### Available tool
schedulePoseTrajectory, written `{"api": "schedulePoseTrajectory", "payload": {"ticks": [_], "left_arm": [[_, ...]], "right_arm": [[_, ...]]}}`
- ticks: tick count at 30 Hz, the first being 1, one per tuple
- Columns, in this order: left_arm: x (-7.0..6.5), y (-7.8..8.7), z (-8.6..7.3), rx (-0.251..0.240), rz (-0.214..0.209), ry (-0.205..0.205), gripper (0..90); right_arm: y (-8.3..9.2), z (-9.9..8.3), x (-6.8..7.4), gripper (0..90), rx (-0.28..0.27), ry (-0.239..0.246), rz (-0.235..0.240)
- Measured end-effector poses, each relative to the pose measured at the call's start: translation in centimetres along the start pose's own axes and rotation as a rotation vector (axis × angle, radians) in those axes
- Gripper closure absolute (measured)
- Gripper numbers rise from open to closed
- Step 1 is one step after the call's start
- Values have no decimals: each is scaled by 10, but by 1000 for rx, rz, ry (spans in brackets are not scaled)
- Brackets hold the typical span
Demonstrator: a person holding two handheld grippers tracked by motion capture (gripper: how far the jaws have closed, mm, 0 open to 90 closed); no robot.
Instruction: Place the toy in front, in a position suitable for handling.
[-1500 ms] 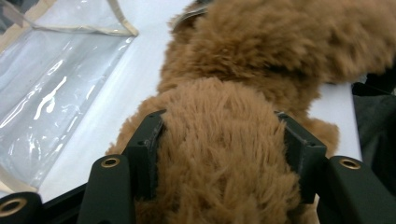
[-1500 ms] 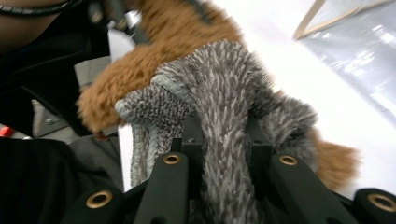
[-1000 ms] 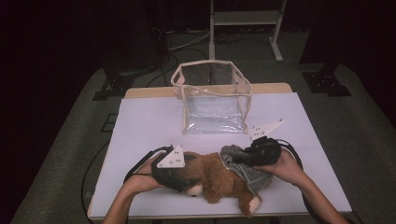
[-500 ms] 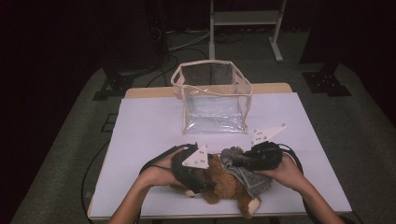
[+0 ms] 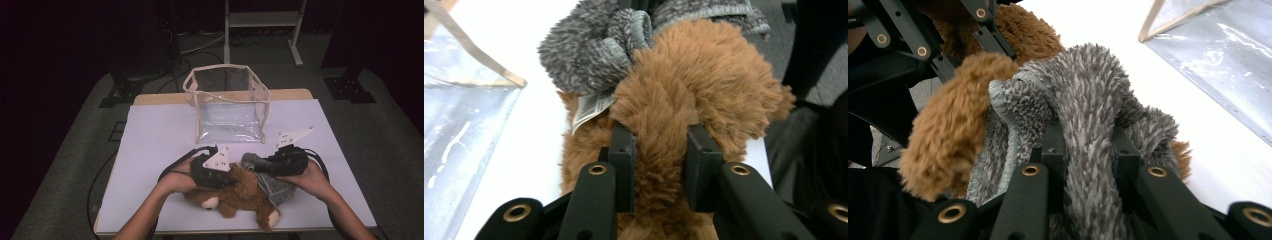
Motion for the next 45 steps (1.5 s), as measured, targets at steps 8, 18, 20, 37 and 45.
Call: {"api": "schedulePoseTrajectory", "payload": {"ticks": [8,18,20,37,45], "left_arm": [[16,3,9,-45,29,27,724],[44,8,28,-89,91,-6,723],[48,11,32,-108,105,-18,724],[70,38,-22,-61,144,92,465],[69,24,-48,-33,74,174,464]], "right_arm": [[8,3,-15,744,0,-24,-19],[18,23,-35,747,4,-21,-58],[21,29,-39,747,-3,-15,-63],[-3,-5,-33,756,51,-21,-53],[-1,-8,-27,755,63,-1,-58]]}}
Point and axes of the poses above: each handheld gripper's, and its own axes: y roughly backward along the jaws, z roughly out of its top, x roughly to its left, the point moved 8 cm from there along -y, roughly forward along the jaws, and after that the axes turned 6 degrees about -z, right-handed, at the moved point
